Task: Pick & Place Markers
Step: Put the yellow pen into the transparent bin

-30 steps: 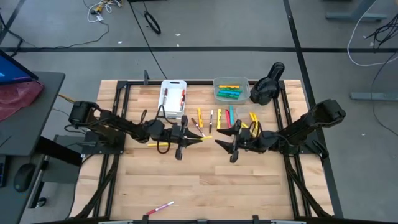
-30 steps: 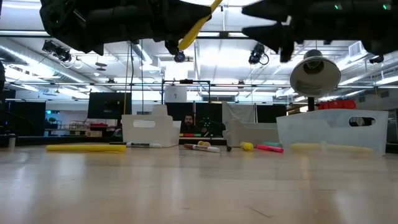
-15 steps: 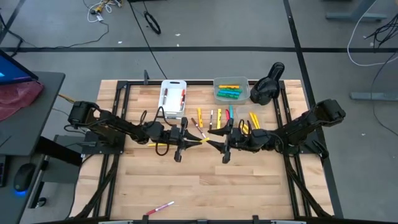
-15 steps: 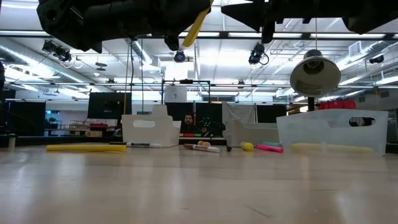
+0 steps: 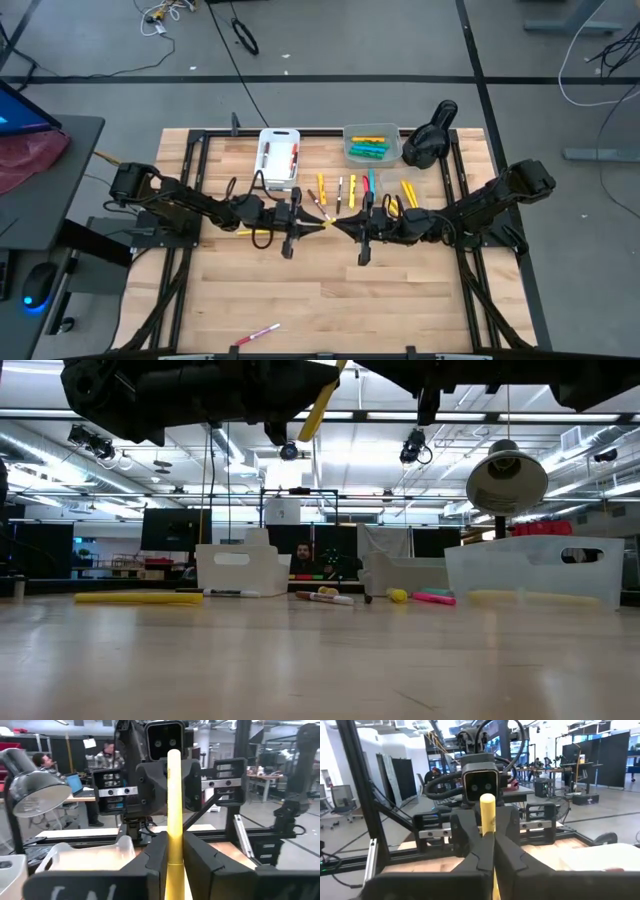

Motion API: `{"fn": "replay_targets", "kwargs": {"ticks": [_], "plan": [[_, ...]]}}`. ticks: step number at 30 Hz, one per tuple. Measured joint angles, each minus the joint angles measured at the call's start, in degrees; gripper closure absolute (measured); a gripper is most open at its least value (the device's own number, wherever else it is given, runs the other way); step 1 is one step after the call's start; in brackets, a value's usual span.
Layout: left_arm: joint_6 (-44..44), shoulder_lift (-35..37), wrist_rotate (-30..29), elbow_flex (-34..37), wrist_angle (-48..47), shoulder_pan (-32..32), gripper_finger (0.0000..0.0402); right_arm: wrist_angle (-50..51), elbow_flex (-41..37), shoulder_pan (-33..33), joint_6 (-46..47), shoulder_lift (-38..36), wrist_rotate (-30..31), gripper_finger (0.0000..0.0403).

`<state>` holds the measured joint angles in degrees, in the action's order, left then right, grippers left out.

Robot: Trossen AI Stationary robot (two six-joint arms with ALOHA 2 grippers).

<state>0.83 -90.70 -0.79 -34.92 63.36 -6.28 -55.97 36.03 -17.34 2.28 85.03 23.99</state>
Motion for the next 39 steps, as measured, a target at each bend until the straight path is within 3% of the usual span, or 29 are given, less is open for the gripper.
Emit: {"fn": "replay_targets", "kwargs": {"ticks": [9,18,21,26,29,33,36,39], "plan": [[-0.1,-0.1,-2.1,0.0,-3.7,0.1,0.0300,1.1,0.0,0.0,0.5,0.0,0.3,0.0397],[-0.5,-0.1,-2.2,0.0,-16.6,0.1,0.0388,13.5,0.0,0.0,6.2,0.0,0.5,0.0394],[-1.5,-0.1,-1.6,0.0,-24.6,0.1,0.0389,19.2,0.0,-0.5,10.5,0.0,0.5,0.0380],[-1.2,-2.9,-0.6,0.5,-33.5,-0.4,0.0322,22.3,0.0,-1.7,13.4,0.0,0.4,0.0359],[0.8,-6.9,2.2,0.5,-33.3,-0.9,0.0266,22.1,0.0,-2.3,13.3,0.0,0.4,0.0350],[2.3,-12.4,0.5,0.5,-32.1,-1.8,0.0211,21.7,0.0,-2.6,13.3,0.0,0.4,0.0343],[3.0,-15.3,-1.5,0.4,-28.5,-2.4,0.0197,21.8,0.0,-2.6,13.2,0.0,0.4,0.0342],[3.9,-16.5,-4.8,0.3,-28.6,-3.0,0.0209,22.1,0.0,-2.6,13.2,0.0,0.4,0.0342]]}}
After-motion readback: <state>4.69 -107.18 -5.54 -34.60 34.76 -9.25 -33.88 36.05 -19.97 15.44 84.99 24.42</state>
